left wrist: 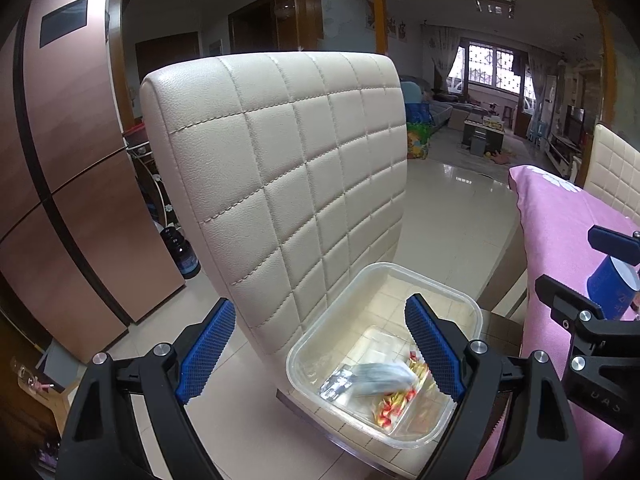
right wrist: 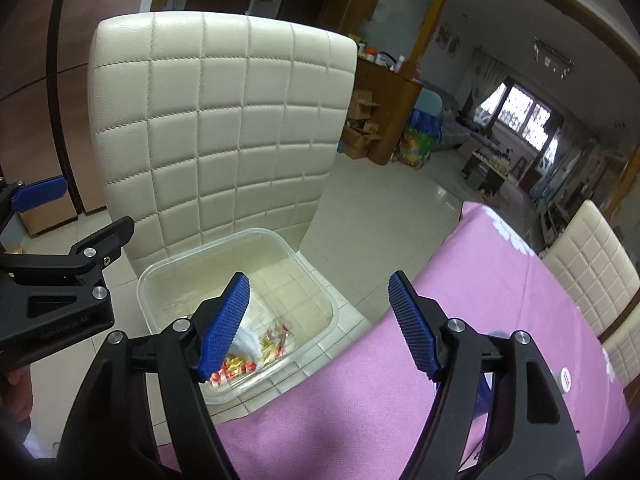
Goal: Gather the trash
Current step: 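Lower the milk carton into the bin and open the right tool, then move both tools back over the table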
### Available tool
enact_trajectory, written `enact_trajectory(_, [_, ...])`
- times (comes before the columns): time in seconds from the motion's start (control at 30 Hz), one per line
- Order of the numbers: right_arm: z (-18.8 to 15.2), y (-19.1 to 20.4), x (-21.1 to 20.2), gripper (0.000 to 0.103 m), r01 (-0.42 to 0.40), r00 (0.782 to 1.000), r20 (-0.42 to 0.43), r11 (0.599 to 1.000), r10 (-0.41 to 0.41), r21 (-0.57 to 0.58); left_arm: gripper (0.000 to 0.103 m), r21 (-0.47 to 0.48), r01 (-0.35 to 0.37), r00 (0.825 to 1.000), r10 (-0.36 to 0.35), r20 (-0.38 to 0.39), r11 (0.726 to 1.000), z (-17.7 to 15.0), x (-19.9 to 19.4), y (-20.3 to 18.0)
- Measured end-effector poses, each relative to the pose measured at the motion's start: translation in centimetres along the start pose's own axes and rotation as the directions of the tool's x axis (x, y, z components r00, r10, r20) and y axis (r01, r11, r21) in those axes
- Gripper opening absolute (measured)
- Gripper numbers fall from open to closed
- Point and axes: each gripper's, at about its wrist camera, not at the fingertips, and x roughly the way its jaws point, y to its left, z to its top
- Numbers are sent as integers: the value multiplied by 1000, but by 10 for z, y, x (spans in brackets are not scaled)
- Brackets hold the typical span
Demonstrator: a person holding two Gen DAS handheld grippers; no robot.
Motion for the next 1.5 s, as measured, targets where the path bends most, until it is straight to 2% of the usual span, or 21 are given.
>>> enact_trajectory(0.53, [-22, -32, -12, 72, 40, 999, -20, 997, -38, 69, 85, 58, 63, 998, -63, 2, 996, 0, -13, -38])
enact_trajectory(0.73, [-37, -53, -22, 72, 73, 997, -28, 992, -71, 105, 85, 94, 117, 993, -118, 8, 989, 1, -25, -67])
enact_trajectory(0.83, [-49, -70, -30, 72, 116, 993, -33, 985, -113, 127, 85, 124, 157, 987, -159, 6, 980, -1, -33, -88])
enact_trajectory(0.9, [-59, -84, -37, 70, 143, 990, -39, 978, -139, 151, 85, 150, 186, 982, -189, 2, 971, -3, -38, -106])
enact_trajectory(1.03, [-81, -115, -49, 57, 194, 981, -71, 960, -183, 200, 85, 201, 263, 964, -265, -20, 943, -9, -48, -144])
enact_trajectory(1.1, [-95, -133, -54, 54, 223, 974, -97, 949, -206, 224, 85, 223, 302, 953, -302, -35, 927, -13, -54, -160])
enact_trajectory(1.33, [-148, -194, -69, 52, 309, 947, -192, 891, -257, 332, 85, 305, 411, 910, -406, -83, 859, -30, -78, -225])
enact_trajectory(1.5, [-175, -225, -81, 52, 354, 932, -222, 858, -288, 372, 85, 333, 451, 892, -432, -132, 828, -45, -84, -257])
